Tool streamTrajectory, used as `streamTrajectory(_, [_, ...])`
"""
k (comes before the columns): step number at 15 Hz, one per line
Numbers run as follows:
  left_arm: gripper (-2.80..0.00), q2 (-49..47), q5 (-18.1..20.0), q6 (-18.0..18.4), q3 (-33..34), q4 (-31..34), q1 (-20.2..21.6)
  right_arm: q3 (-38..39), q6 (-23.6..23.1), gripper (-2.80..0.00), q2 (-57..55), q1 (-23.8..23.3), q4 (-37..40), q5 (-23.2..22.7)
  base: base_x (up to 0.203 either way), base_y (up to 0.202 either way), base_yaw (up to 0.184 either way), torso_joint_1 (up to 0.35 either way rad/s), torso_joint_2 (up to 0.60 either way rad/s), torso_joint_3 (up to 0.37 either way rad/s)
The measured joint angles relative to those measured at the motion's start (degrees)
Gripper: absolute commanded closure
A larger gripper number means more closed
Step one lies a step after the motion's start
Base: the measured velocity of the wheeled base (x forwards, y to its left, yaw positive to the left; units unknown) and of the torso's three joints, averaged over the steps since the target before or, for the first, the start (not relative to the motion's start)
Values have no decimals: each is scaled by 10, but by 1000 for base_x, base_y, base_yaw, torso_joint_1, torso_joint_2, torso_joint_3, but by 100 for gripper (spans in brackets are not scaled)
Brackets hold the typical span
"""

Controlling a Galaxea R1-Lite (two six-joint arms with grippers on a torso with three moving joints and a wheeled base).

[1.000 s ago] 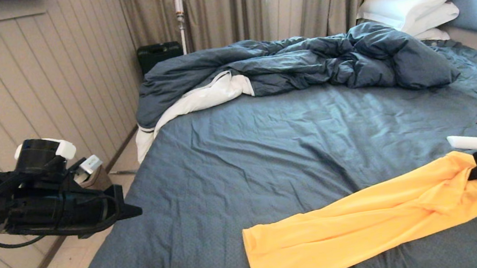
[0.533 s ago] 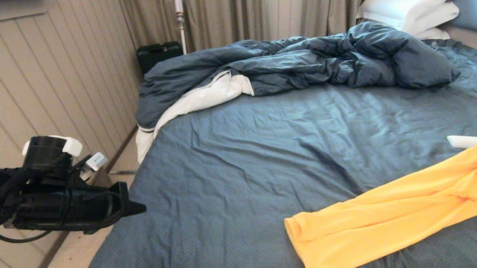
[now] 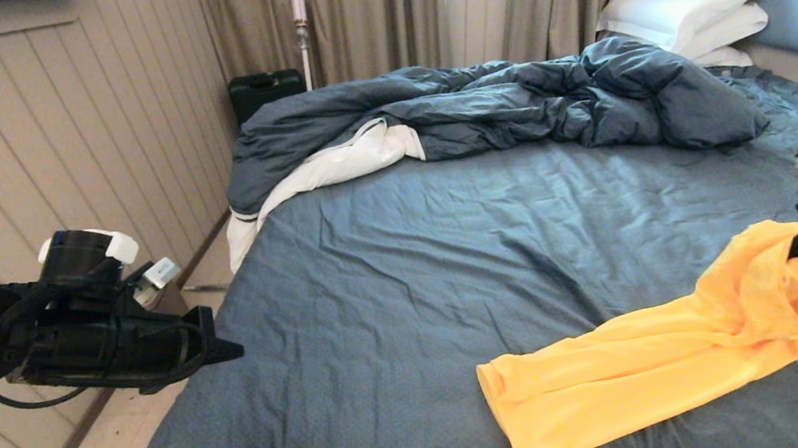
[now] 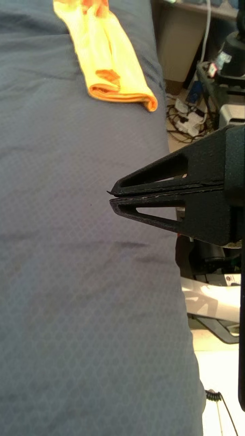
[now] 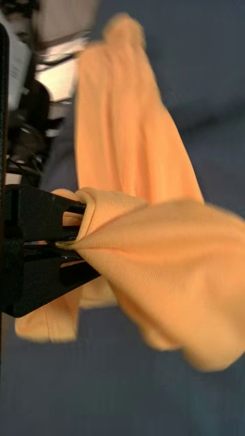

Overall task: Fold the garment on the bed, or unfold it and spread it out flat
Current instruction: Fold the yellow T-shirt

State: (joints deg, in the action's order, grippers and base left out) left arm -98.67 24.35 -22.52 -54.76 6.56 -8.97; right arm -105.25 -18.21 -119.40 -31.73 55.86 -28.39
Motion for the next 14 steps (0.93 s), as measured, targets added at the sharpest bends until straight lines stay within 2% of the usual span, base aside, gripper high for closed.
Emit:
streamTrajectory(3, [0,5,2,-2,4,0,-1,37,10,0,53,110,21,-4,0,0,0,0,0,0])
streamTrajectory(6, [0,10,14,-2,10,-1,-1,73,40,0,89,233,22,-2,0,0,0,0,0,0])
streamTrajectory(8, [0,14,22,-2,17,-2,-1,84,60,0,95,300,22,5,0,0,0,0,0,0])
streamTrajectory(11, [0,16,28,-1,21,-3,-1,93,72,0,90,367,21,34,0,0,0,0,0,0])
streamTrajectory(14, [0,19,40,-1,26,-4,-1,98,80,0,72,416,21,51,0,0,0,0,0,0])
